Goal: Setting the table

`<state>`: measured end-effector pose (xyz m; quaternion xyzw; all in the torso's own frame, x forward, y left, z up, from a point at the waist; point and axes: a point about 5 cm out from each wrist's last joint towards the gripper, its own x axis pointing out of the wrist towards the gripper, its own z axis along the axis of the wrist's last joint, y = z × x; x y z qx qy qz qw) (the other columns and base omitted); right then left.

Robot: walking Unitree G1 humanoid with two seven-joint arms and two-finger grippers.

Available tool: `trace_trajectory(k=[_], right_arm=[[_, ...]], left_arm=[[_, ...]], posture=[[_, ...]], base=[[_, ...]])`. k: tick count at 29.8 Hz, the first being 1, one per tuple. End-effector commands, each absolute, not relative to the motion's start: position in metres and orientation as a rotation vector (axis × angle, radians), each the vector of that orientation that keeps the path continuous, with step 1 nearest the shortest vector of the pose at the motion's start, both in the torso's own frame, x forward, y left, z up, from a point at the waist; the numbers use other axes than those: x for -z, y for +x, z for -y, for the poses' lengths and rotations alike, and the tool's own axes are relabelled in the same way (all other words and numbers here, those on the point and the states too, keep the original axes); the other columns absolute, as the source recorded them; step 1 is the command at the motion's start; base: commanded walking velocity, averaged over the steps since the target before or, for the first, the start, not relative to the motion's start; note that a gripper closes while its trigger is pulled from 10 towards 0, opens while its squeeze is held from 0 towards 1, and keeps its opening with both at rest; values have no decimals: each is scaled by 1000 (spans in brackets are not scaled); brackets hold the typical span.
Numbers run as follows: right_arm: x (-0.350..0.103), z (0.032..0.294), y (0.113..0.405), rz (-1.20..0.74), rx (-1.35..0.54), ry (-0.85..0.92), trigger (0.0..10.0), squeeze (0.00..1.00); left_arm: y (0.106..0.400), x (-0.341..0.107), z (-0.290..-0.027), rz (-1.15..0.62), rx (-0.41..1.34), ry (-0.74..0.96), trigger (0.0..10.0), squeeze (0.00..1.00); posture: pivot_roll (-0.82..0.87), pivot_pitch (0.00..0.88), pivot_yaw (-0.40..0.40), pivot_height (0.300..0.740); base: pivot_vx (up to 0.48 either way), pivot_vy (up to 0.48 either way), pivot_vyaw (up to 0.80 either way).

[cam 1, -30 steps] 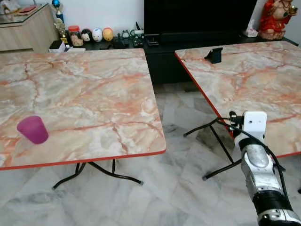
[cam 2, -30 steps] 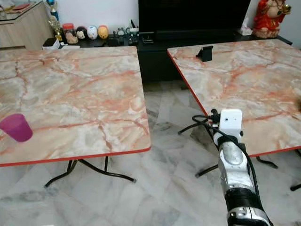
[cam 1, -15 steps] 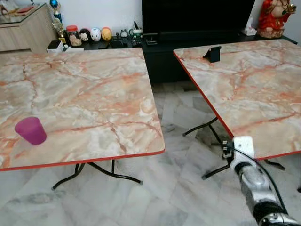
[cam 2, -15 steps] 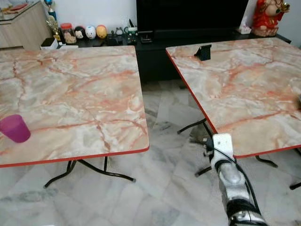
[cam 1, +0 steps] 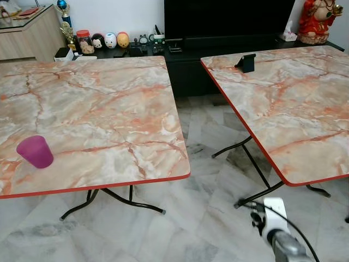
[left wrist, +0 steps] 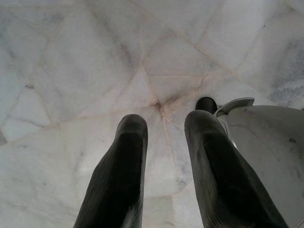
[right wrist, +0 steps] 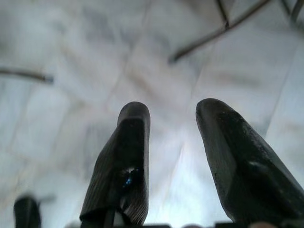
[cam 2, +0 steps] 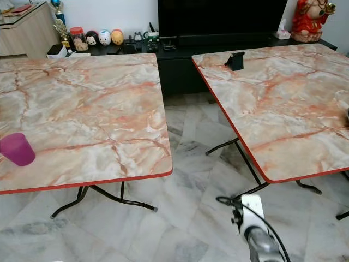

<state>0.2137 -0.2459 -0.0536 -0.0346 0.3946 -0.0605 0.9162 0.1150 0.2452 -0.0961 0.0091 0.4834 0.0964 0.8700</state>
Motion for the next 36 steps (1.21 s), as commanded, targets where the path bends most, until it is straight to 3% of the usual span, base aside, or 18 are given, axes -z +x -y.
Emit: trace_trajectory(k=[1,6,21,36], right_arm=[[66,243,196,-894,136,-61,10000,0],[78,238,175,-969,147,-34,10000,0],[81,231,173,-973,131,-28,10000,0],[84,228,167,-992,111,-49,10000,0]], left_arm=[[112,97,-244,-1026,-191,22,10000,0],[112,97,-244,-1023,-191,26,10000,0],[112,97,-246,-1025,-195,34,10000,0],[113,97,-246,-1026,-197,28,10000,0]], posture=[[-62,0,24,732],[-54,0,26,732],[-50,0,36,732],[-48,0,37,732]], base=[[0,0,0],[0,0,0],[0,0,0],[0,277,230]])
